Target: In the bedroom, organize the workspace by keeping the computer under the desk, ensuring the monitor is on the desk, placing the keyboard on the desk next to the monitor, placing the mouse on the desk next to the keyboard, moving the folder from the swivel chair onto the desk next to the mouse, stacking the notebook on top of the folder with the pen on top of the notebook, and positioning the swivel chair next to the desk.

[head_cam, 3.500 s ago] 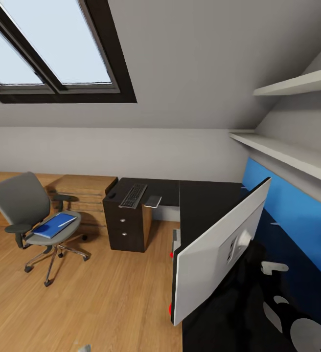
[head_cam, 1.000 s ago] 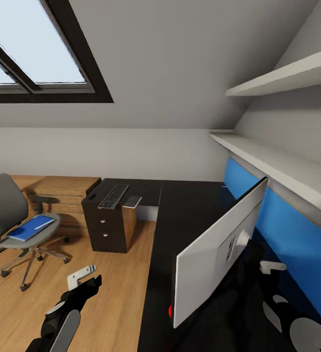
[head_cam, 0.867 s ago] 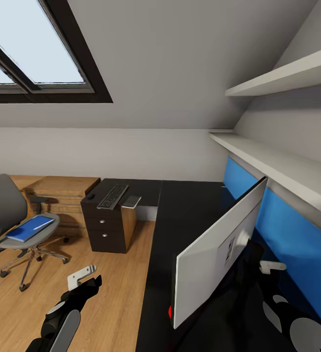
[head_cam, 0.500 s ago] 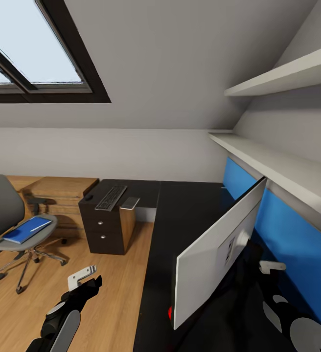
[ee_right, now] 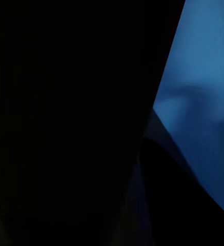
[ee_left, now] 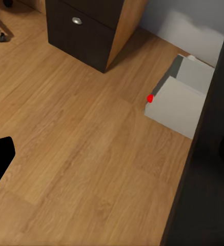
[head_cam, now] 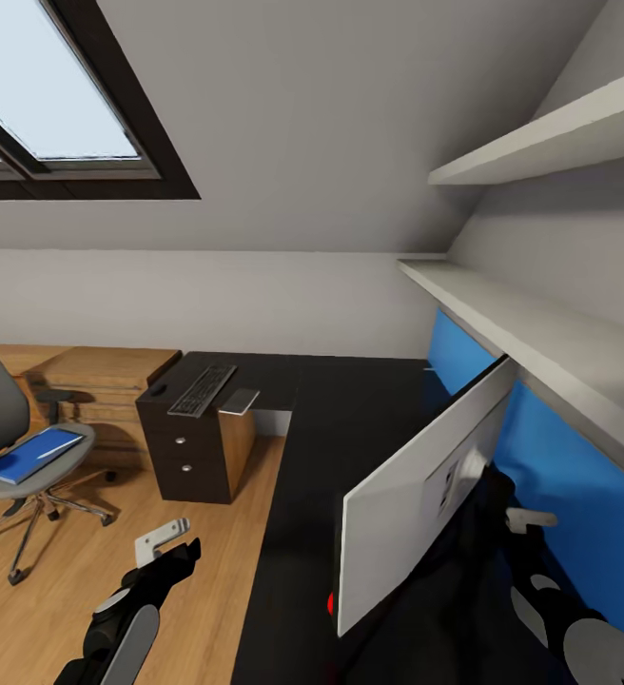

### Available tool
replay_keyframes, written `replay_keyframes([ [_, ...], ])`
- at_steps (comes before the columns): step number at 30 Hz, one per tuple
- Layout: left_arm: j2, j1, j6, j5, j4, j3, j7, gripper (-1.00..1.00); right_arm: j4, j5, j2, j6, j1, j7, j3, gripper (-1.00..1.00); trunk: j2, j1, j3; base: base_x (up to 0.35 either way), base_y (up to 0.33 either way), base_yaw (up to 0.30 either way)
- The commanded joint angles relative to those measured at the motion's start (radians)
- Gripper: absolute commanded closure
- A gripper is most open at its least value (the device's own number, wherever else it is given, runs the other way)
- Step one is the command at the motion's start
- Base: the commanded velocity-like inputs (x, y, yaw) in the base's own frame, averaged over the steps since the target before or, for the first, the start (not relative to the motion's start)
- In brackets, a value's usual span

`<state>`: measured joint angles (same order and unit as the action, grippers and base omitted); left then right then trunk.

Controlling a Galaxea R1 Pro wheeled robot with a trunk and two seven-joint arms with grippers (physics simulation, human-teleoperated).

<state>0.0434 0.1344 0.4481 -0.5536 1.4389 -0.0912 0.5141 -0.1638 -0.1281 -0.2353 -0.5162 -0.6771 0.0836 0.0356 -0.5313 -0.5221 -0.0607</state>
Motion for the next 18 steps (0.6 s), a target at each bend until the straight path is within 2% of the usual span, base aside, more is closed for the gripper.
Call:
replay_keyframes([
  [1, 0.001, 0.001, 0.001, -0.009, 0.002, -0.003, 0.010, -1.00, 0.004, -0.031, -0.001, -0.005, 0.000, 0.002, 0.024, 1.00, -0.001, -0.001, -0.002, 0.006, -0.031, 0.000],
  [10, 0.001, 0.001, 0.001, -0.009, 0.001, -0.004, 0.010, -1.00, 0.004, -0.031, -0.001, -0.005, -0.001, 0.002, 0.024, 1.00, -0.001, -0.001, -0.002, 0.001, -0.020, 0.000],
  [18, 0.001, 0.001, 0.001, -0.009, 0.000, -0.004, 0.009, -1.00, 0.004, -0.031, -0.001, -0.005, 0.000, 0.002, 0.024, 1.00, -0.001, -0.001, -0.002, 0.000, -0.203, 0.000],
])
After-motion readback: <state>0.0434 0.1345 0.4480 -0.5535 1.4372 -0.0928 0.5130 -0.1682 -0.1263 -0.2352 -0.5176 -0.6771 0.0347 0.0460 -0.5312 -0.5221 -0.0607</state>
